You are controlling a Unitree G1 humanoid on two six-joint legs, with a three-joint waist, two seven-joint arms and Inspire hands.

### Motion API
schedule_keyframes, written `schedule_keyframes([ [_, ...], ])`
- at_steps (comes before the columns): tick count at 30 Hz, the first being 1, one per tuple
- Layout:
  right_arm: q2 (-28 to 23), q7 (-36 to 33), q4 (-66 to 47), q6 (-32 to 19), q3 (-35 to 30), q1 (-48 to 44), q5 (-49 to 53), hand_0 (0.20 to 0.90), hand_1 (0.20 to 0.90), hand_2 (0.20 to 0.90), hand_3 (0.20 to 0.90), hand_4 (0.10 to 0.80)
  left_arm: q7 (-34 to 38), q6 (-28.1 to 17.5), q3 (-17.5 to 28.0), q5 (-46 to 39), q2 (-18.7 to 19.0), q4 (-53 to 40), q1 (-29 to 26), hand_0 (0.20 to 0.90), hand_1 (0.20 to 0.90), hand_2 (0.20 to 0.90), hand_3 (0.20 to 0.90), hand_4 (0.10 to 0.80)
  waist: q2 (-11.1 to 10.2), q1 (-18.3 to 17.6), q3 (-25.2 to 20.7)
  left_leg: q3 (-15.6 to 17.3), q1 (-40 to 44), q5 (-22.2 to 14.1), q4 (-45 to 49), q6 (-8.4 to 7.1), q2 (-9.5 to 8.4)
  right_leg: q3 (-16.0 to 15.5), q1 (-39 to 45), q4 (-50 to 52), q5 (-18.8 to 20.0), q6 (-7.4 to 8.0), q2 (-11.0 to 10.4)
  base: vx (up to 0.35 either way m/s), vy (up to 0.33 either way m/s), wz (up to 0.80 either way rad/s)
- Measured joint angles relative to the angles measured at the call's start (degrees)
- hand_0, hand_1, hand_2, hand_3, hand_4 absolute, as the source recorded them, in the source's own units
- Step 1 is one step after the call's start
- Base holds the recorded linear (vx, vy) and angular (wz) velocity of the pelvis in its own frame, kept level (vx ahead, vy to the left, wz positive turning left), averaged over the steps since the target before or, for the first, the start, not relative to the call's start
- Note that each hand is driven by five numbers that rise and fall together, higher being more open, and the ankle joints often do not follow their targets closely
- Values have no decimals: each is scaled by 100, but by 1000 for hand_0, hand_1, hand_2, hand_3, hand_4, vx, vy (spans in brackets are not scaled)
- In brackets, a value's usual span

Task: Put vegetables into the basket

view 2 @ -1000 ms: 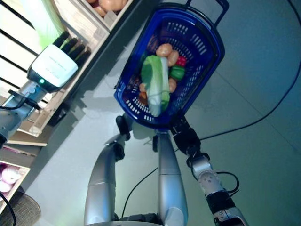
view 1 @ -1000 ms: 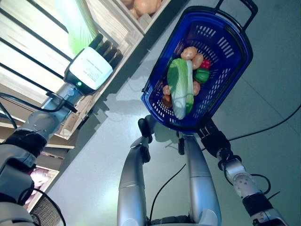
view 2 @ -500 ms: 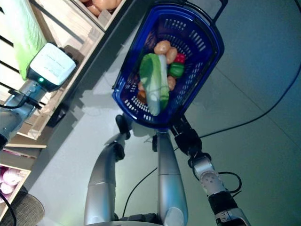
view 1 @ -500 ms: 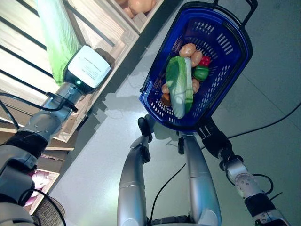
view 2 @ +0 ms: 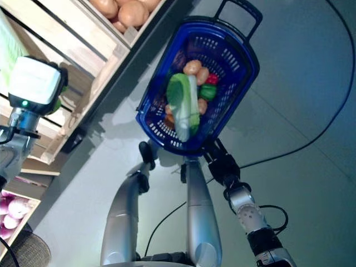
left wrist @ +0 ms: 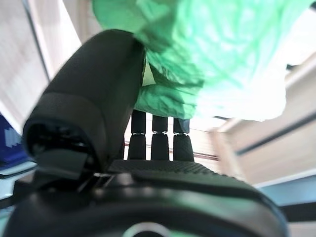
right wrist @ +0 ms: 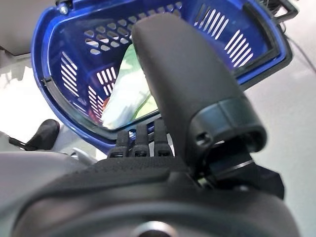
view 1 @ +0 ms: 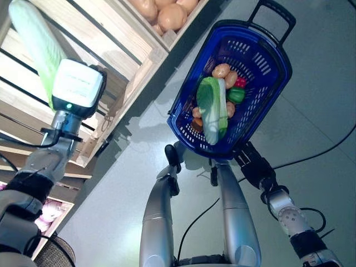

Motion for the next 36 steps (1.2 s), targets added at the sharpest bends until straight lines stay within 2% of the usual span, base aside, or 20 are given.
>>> schedule_keyframes([
  [4,0,1,-1,-26,-48,101,-38,900,900,900,900,800,467,-220,232,87,-9,-144,191,300,300,300,300,400,-2,97,0,-67,342,217,-491,-45,-12,-137,307,-297,58,-52,22,-29,-33,9],
  [9,2,1,-12,-37,-75,101,-39,900,900,900,900,800,614,-305,334,102,-9,-472,176,300,300,300,300,400,-3,176,0,-143,362,276,-625,-74,-19,-196,326,-331,62,-66,31,-47,-58,6],
  [10,4,2,-12,-43,-74,101,-39,900,900,900,900,800,617,-384,466,92,-9,-649,225,300,300,300,300,400,-4,183,1,-165,367,318,-684,-72,-22,-225,330,-355,63,-69,31,-44,-64,8],
  [12,16,3,-10,-53,-67,100,-39,900,900,900,900,800,687,-460,558,-59,-10,-854,253,300,300,300,300,400,-5,210,2,-190,368,339,-710,-81,-19,-279,350,-388,71,-87,37,-39,-64,9],
  [14,68,4,-8,-133,-52,103,-53,900,900,900,900,800,828,-740,809,-544,-55,-1093,412,300,300,300,300,400,-9,222,2,-208,421,355,-748,-92,-16,-330,417,-400,60,-105,36,-35,-68,7],
  [15,107,4,-3,-181,-52,103,-74,900,900,900,900,800,866,-851,973,-763,-143,-1168,530,300,300,300,300,400,-9,222,2,-209,468,366,-782,-95,-9,-330,455,-413,60,-106,36,-28,-69,-1],
  [18,250,4,-1,-319,18,131,-229,900,900,900,900,800,1020,-1407,1788,-1775,-848,-1487,987,300,300,300,300,400,-12,240,2,-225,792,425,-1008,-121,-14,-361,722,-508,54,-109,36,-32,-94,0],
  [19,366,5,3,-421,14,176,-276,900,900,900,900,800,1005,-1757,2302,-2136,-1339,-1756,1249,300,300,300,300,400,-14,254,1,-272,942,478,-1144,-138,-28,-396,845,-546,47,-116,35,-36,-91,11],
  [20,504,5,33,-530,10,242,-388,900,900,900,900,800,998,-2189,2833,-2572,-2025,-2149,1515,300,300,300,300,400,-14,283,1,-317,1124,559,-1297,-148,-29,-457,1020,-634,47,-120,39,-40,-89,16],
  [22,572,9,32,-593,27,369,-437,900,900,900,900,800,998,-2582,2938,-2940,-2394,-2436,1666,300,300,300,300,400,-16,381,0,-355,1299,605,-1418,-184,-24,-527,1196,-692,31,-139,51,-41,-92,14],
  [23,631,9,52,-648,14,440,-471,900,900,900,900,800,849,-2879,2946,-3247,-2549,-2616,1743,300,300,300,300,400,-38,544,-1,-368,1450,629,-1502,-201,-12,-541,1327,-729,19,-144,81,-24,-101,4],
  [25,710,21,184,-715,17,417,-544,900,900,900,900,800,644,-3126,2948,-3706,-2836,-2781,1760,300,300,300,300,400,-39,657,-1,-416,1637,670,-1607,-228,5,-617,1520,-811,-10,-130,84,-4,-111,10],
  [27,832,42,413,-756,35,316,-662,900,900,900,900,800,370,-3143,2939,-3975,-2985,-2826,1690,300,300,300,300,400,-48,677,-2,-532,1822,739,-1751,-282,16,-758,1754,-914,-19,-143,93,13,-110,28],
  [32,901,42,706,-897,27,25,-659,900,900,900,900,800,-116,-2969,2930,-4227,-2958,-2822,1546,300,300,300,300,400,-54,786,-2,-546,1876,776,-1781,-283,22,-832,1832,-911,-31,-156,87,12,-49,8],
  [36,910,42,789,-912,17,33,-657,900,900,900,900,800,-487,-2900,2890,-4794,-2957,-2815,1433,300,300,300,300,400,-56,809,-1,-644,1871,793,-1785,-259,25,-946,1894,-918,-45,-175,81,2,-34,11],
])
